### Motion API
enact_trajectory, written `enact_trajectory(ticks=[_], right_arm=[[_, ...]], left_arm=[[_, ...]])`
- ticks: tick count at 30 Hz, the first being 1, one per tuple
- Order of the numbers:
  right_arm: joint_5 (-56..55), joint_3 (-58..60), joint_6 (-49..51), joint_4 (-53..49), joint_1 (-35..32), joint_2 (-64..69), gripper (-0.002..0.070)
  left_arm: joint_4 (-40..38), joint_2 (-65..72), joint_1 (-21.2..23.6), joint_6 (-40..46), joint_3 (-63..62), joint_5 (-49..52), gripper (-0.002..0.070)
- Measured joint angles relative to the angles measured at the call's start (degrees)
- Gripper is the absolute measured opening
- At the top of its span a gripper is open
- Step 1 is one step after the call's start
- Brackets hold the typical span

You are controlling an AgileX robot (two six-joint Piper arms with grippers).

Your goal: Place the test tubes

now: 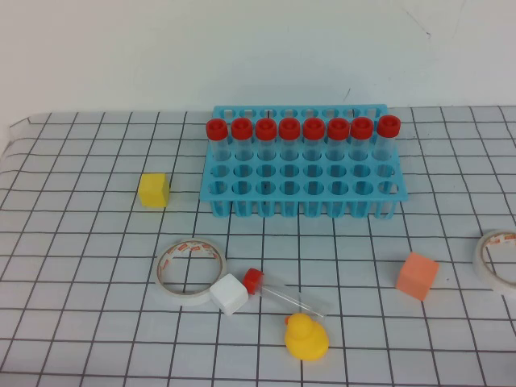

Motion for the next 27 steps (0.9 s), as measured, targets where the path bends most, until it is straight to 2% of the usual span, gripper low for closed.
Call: enact_trajectory(ticks=[27], right_arm=[[0.0,0.0,0.0,0.0,0.0,0.0,-0.0001]], left_arm=[[0.0,0.0,0.0,0.5,0.0,0.0,-0.0001]])
